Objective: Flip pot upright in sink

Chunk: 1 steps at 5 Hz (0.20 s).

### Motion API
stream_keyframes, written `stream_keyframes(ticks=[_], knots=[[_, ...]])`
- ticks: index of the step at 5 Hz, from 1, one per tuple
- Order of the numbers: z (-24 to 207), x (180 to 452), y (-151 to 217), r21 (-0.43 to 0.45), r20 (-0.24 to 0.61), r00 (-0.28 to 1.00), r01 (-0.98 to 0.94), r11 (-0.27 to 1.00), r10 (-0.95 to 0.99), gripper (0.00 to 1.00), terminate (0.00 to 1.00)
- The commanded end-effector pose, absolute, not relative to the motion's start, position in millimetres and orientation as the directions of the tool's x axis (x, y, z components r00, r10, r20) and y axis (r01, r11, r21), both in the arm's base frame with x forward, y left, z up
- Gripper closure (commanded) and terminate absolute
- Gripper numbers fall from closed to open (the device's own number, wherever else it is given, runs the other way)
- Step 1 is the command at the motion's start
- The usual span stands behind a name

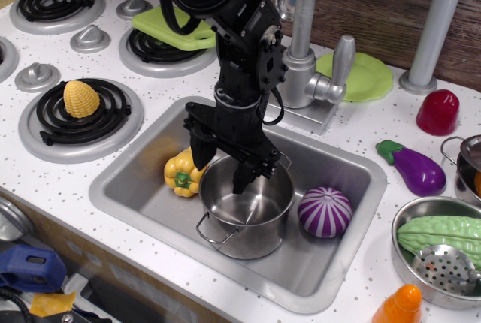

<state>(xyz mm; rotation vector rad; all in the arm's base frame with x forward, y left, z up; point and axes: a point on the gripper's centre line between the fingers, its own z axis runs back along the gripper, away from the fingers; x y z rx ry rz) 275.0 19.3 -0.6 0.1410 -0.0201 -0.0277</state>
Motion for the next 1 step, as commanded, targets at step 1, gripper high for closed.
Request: stream_keyframes(ticks=[1], knots=[[17.1,283.2,20.9,0.144,0.083,0.996,0.021,0.989,-0.033,0.00,1.00]])
